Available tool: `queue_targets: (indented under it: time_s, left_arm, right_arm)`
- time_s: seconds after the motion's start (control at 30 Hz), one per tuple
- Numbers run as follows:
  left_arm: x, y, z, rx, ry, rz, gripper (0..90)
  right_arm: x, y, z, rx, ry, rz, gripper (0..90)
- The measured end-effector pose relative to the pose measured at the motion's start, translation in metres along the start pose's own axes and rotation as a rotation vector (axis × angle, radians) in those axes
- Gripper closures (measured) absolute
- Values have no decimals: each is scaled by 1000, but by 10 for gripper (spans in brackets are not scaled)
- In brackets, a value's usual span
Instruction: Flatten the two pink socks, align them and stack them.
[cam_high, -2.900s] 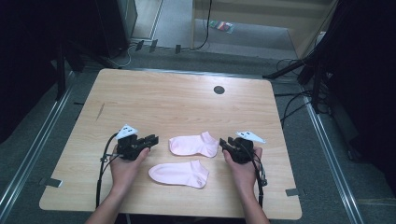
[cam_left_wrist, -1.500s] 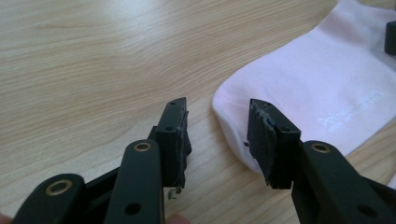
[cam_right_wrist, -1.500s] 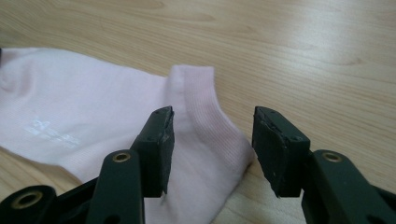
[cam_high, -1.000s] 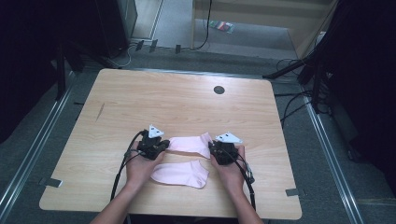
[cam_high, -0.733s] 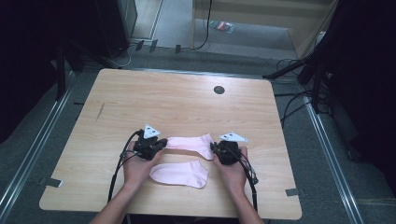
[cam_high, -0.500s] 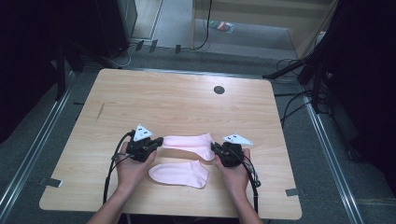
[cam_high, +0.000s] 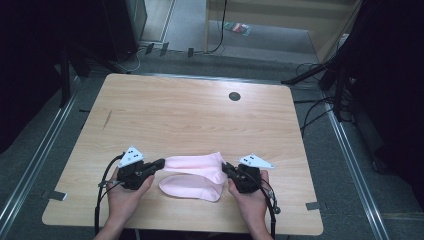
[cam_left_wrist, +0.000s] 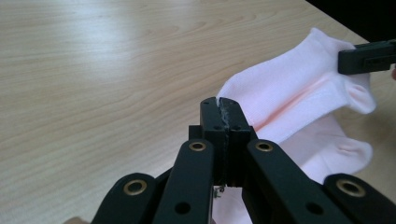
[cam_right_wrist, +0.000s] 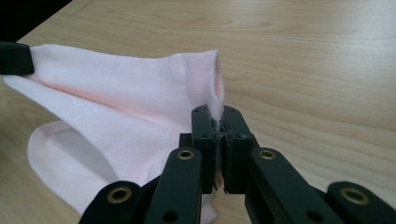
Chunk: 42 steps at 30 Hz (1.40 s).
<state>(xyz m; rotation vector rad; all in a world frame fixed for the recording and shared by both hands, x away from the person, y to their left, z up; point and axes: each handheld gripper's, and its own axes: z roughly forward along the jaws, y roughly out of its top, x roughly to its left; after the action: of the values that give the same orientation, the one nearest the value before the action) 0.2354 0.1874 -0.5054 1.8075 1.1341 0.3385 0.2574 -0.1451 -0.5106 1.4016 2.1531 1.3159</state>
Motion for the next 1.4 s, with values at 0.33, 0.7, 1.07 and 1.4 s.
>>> queue_targets:
  time_s: [0.33, 0.7, 1.07, 1.4]
  left_arm:
    - [-8, -22, -6, 85, -32, 35, 900]
    - [-1, -39, 1, 148, -15, 56, 900]
    - [-4, -48, 9, 139, 13, 109, 891]
    - [-3, -47, 7, 120, 10, 103, 893]
  right_arm:
    - [10, -13, -13, 74, 55, -12, 862]
    - [13, -36, 1, 98, 65, -24, 854]
    - [4, -42, -2, 82, 84, -1, 839]
    - [8, -37, -6, 32, 76, -9, 741]
